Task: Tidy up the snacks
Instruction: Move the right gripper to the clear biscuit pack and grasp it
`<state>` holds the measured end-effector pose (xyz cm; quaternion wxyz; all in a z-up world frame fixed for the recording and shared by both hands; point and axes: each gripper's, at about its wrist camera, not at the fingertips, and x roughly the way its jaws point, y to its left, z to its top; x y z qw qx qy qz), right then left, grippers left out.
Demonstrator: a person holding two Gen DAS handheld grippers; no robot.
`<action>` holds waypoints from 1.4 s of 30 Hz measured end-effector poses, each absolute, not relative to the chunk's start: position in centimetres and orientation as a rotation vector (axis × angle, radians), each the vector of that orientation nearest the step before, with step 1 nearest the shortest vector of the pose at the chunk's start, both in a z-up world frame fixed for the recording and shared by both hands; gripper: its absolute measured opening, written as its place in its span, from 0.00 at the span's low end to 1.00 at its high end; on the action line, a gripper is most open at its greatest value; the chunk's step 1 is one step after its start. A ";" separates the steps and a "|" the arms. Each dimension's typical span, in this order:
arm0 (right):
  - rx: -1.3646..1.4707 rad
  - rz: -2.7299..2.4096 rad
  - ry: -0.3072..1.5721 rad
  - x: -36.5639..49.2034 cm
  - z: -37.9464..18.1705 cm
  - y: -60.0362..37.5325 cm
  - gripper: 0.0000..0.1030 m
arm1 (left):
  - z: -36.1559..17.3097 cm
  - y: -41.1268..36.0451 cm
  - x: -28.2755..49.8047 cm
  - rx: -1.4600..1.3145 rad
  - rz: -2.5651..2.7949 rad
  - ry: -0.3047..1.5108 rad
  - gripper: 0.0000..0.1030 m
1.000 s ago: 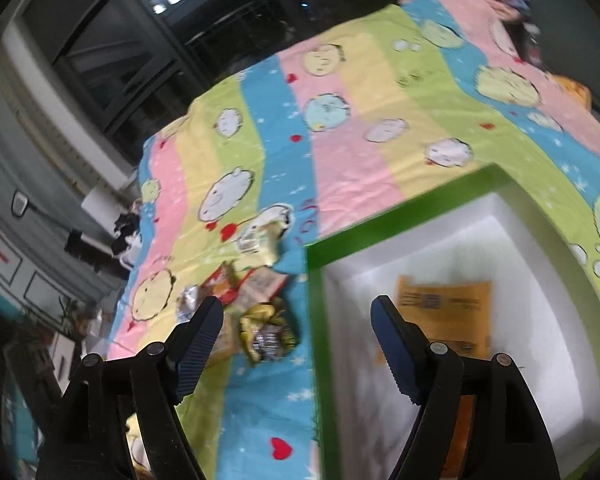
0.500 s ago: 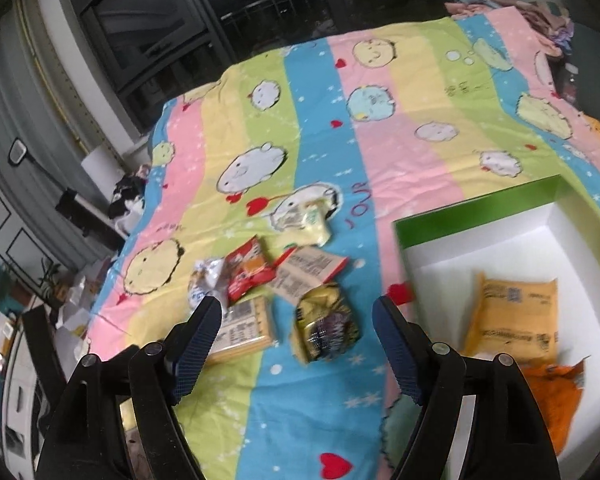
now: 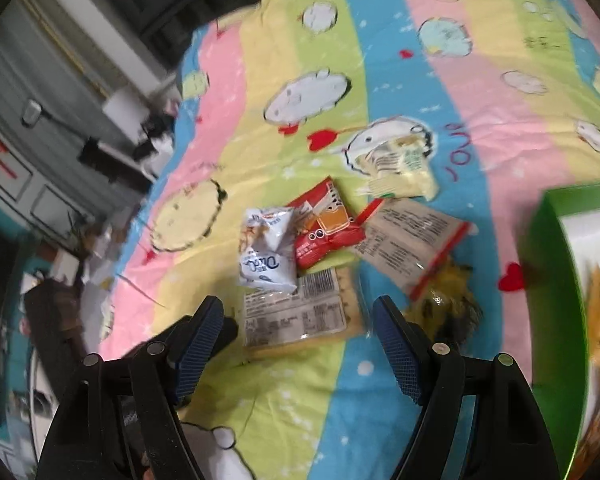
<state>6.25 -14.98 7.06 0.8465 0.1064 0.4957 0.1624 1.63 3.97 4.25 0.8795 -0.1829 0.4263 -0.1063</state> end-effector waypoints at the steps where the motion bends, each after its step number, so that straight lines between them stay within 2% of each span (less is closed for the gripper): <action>1: 0.206 0.334 1.063 6.9 6.6 -14.8 0.75 | 4.3 3.7 1.7 -0.366 -0.222 0.882 0.66; 3: 0.189 0.326 1.093 7.8 5.8 -14.7 0.70 | 4.0 3.1 1.9 -0.334 -0.236 0.887 0.63; 4: 0.184 0.321 1.115 8.2 5.4 -14.7 0.66 | 3.8 2.8 2.1 -0.334 -0.244 0.896 0.55; 5: 0.177 0.320 1.142 8.7 4.9 -14.6 0.64 | 3.4 2.5 2.4 -0.346 -0.267 0.916 0.51; 19: 0.089 0.404 1.238 10.3 2.5 -12.5 0.64 | 2.2 1.1 2.9 -0.318 -0.293 0.952 0.50; 28: 0.137 0.416 1.157 8.0 3.5 -13.2 0.64 | 3.5 0.3 1.6 -0.239 -0.287 0.903 0.50; 42: 0.221 0.384 0.989 2.0 8.2 -15.8 0.64 | 7.5 -1.1 -2.7 -0.224 -0.348 0.783 0.49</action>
